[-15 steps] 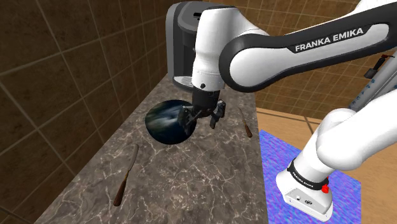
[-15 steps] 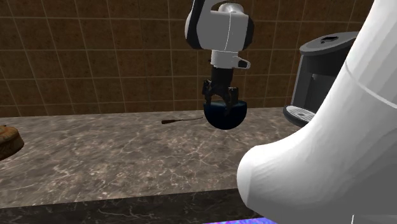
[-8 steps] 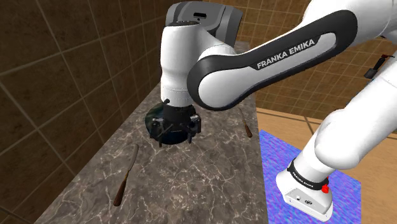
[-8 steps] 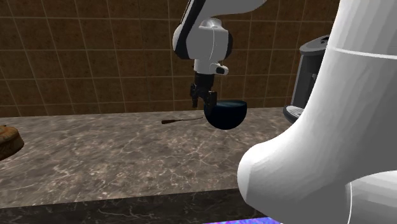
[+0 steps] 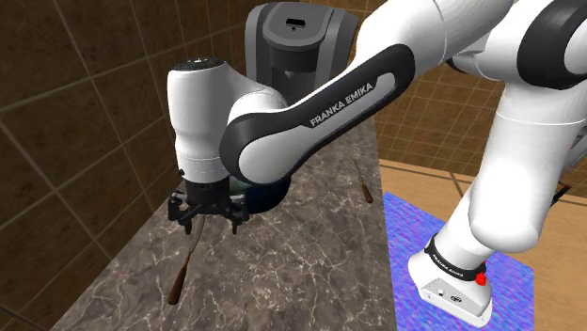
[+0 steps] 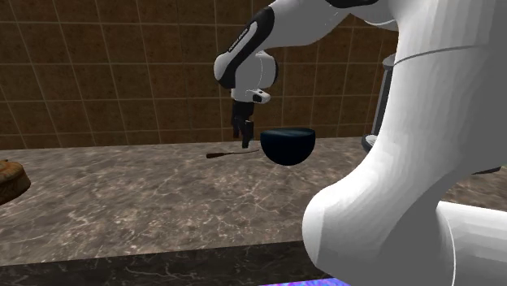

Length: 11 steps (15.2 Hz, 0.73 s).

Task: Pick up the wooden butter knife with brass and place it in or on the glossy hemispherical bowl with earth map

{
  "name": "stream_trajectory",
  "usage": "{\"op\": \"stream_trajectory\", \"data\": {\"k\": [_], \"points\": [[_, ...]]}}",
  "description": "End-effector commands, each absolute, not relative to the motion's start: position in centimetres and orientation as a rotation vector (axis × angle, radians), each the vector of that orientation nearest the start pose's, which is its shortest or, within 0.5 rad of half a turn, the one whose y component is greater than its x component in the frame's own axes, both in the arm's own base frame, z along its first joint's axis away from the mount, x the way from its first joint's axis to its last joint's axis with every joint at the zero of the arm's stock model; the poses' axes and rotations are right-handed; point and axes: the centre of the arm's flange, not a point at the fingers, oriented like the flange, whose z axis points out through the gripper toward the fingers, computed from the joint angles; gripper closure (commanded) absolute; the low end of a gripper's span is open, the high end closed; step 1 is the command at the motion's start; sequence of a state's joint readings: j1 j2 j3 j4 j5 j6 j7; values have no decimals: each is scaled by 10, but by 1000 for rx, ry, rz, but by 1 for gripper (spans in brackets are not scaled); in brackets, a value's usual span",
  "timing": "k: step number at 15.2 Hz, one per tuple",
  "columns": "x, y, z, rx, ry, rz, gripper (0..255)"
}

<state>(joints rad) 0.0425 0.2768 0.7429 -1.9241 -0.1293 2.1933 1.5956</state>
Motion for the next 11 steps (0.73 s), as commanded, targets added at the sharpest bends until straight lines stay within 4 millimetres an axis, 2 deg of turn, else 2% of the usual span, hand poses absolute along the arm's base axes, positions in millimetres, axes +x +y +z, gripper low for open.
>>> {"op": "stream_trajectory", "data": {"k": [1, 3, 4, 11], "points": [[468, 429, 378, -2799, 1204, 69, 0], [485, 447, 369, -2771, 1264, 71, 0], [486, 448, 369, -2770, 1267, 71, 0], [485, 452, 329, -2770, 1267, 71, 0]]}}
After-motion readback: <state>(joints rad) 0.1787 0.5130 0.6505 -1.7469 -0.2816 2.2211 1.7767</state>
